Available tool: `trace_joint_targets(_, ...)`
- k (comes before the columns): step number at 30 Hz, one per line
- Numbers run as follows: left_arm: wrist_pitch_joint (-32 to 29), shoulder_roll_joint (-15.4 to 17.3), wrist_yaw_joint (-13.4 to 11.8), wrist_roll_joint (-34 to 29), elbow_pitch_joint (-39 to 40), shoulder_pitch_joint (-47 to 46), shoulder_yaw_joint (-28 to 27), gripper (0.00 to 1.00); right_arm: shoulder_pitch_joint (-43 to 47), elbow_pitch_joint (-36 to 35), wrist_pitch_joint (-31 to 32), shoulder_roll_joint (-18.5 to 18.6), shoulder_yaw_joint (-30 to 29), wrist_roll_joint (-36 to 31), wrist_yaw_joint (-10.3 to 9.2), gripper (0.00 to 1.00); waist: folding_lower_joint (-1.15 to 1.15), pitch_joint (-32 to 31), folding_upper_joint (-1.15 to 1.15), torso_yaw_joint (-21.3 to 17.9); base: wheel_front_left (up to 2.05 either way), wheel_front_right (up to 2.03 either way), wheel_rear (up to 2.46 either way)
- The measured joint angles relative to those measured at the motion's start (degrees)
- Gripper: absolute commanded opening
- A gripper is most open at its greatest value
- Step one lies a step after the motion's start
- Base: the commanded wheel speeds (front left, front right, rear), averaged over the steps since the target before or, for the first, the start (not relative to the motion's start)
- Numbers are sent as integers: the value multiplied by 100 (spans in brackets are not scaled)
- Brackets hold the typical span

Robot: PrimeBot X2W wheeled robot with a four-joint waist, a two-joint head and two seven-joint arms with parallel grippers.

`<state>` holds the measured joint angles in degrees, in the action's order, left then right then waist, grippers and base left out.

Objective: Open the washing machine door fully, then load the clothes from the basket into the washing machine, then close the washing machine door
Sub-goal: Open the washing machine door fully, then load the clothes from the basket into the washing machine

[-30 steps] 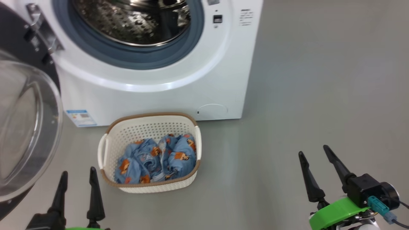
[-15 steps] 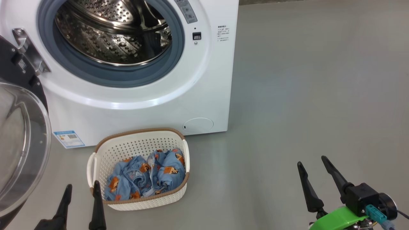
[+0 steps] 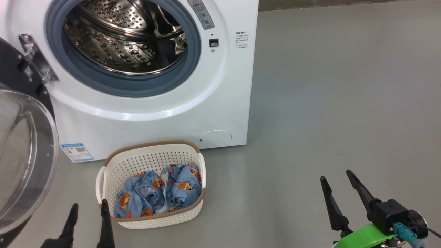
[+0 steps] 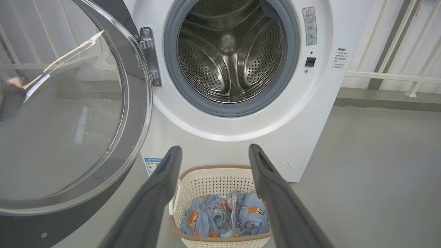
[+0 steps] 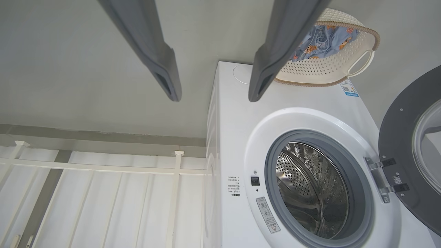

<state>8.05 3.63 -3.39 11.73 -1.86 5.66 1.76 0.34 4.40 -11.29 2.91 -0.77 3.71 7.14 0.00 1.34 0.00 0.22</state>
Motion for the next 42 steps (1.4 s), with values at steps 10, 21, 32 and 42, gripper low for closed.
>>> trace_joint_targets(10,-42,8,-66,2,2,0,16,100,0,38,-27,-3,5,18,0,100,0,2,0,4,0,0,0)
trace_joint_targets(21,-92,41,-163,4,-5,2,38,100,-1,77,-43,-10,5,38,0,100,0,-17,0,10,9,-9,0)
trace_joint_targets(32,-91,127,-198,10,-23,2,74,100,-1,79,-43,-13,8,40,0,100,0,22,0,16,124,-124,0)
trace_joint_targets(42,-87,174,-246,3,-43,-3,124,100,-4,88,-69,-14,19,42,0,100,0,41,0,21,98,-98,0)
